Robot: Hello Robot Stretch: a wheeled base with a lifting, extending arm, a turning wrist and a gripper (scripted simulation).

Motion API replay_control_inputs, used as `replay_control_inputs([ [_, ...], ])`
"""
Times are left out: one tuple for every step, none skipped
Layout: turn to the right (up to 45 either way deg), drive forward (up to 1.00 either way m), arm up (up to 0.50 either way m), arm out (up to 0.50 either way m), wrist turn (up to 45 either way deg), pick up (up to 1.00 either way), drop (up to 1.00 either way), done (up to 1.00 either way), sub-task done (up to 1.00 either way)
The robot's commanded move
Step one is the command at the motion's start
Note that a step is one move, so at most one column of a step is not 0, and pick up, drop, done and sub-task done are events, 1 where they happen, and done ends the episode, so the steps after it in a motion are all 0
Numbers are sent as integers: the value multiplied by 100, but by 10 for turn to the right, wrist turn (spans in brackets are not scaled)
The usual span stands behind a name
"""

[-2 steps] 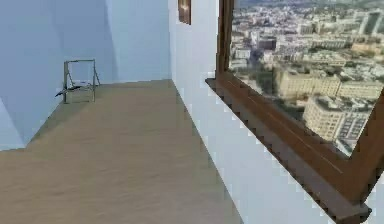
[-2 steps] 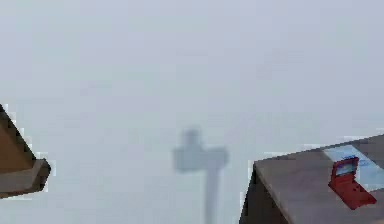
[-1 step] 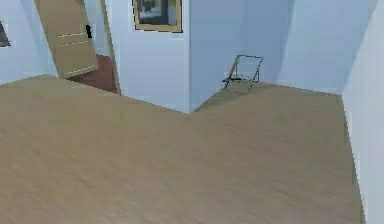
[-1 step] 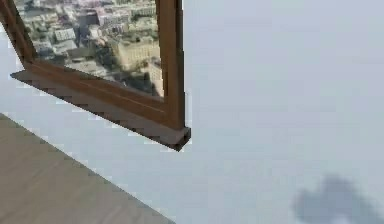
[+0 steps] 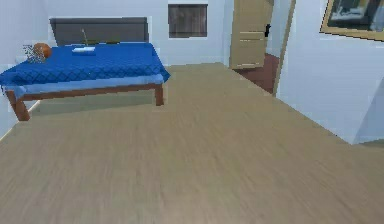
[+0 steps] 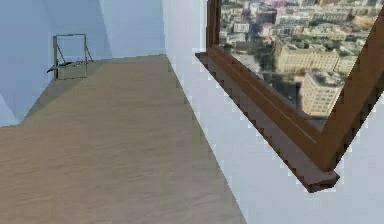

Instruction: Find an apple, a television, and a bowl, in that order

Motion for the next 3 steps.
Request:
replay_control_inputs([
  [-60,0,0,0,0,0,0,0,0],
  [0,25,0,0,0,0,0,0,0],
  [210,0,0,0,0,0,0,0,0],
])
